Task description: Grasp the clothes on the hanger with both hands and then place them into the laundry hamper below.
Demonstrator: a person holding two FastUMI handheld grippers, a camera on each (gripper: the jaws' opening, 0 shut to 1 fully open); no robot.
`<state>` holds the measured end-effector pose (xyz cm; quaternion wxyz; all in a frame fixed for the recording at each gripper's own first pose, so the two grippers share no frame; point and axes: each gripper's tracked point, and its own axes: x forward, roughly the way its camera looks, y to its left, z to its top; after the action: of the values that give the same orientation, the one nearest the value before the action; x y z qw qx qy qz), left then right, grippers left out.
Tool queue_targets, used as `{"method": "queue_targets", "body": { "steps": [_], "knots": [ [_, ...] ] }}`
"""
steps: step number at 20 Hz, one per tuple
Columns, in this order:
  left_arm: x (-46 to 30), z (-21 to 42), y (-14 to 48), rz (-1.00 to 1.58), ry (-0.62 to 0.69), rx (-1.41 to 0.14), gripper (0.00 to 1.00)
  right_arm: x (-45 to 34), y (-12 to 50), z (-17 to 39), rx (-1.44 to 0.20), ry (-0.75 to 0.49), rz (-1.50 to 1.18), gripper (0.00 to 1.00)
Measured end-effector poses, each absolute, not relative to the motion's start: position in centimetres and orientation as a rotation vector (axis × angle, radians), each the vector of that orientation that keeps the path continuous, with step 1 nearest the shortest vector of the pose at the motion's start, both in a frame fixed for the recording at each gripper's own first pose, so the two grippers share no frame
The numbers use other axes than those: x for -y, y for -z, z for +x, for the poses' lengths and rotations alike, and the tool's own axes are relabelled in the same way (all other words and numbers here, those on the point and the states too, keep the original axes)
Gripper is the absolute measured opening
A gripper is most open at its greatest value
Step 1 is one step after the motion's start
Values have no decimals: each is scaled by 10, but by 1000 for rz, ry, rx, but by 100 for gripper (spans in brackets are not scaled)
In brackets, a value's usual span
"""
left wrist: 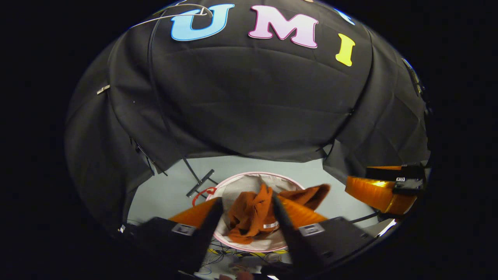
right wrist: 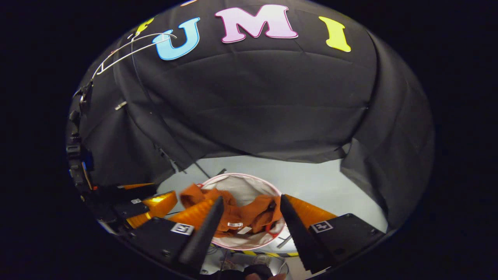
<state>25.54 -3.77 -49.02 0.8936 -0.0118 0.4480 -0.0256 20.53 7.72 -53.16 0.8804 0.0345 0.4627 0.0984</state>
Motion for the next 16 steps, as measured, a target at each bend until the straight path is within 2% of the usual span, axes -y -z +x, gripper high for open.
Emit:
{"method": "queue_targets", "body": {
  "steps": [1,2,3,4,5,6,7,10,13,16],
  "knots": [
    [34,256,493,-27,47,-926,95,-76,537,199,-1003,-206,57,96],
    [34,254,492,-32,46,-925,98,-80,536,193,-1016,-212,67,92],
    [34,254,488,-34,47,-918,97,-82,529,194,-997,-204,87,85],
    [34,252,480,-37,52,-909,93,-83,525,198,-989,-198,95,93],
    [34,249,472,-39,58,-898,96,-80,520,198,-980,-182,79,93],
    [33,247,462,-40,64,-886,93,-79,513,200,-965,-169,69,93],
    [31,244,451,-39,64,-872,96,-80,503,200,-949,-163,66,93],
    [26,234,418,-48,73,-817,96,-87,472,192,-897,-153,68,94],
    [22,226,375,-48,87,-741,96,-88,431,183,-825,-123,62,98],
    [22,216,328,-34,124,-638,96,-93,381,176,-730,-110,42,98]
  ]
}}
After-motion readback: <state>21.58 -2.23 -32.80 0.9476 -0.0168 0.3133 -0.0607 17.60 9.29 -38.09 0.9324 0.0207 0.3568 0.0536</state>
